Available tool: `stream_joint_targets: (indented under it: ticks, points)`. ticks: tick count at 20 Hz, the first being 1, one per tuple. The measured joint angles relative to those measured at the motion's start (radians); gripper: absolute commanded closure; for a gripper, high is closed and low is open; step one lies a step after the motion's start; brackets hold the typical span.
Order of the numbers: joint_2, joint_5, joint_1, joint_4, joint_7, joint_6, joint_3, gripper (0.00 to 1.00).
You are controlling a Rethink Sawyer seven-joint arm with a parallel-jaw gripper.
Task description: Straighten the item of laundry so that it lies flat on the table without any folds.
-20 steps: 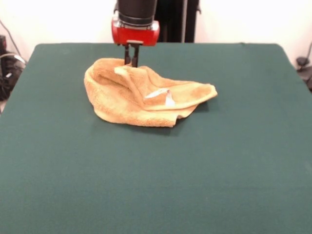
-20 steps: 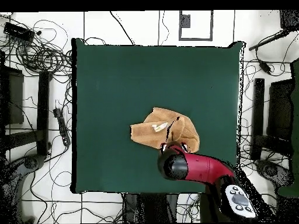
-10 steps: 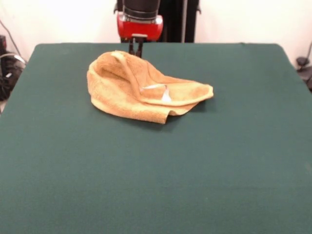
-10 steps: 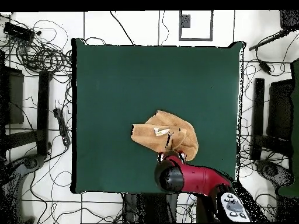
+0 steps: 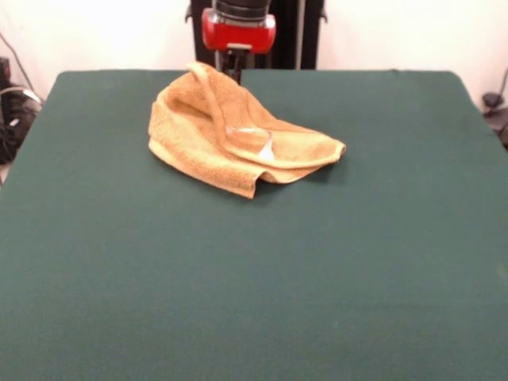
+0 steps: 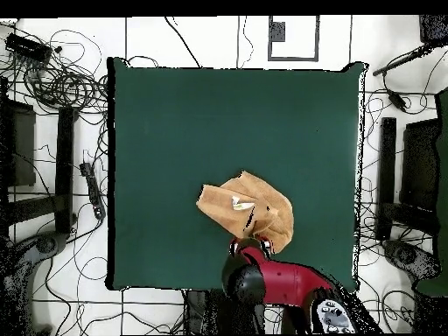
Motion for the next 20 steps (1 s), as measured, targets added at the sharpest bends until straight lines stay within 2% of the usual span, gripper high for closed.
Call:
stream_joint_targets:
  ticks: [7, 20]
  points:
    - [0.011, 0.0, 0.054, 0.032, 0.0, -0.062, -0.037, 1.0]
    - [0.013, 0.0, 0.076, 0.045, 0.0, -0.086, -0.062, 1.0]
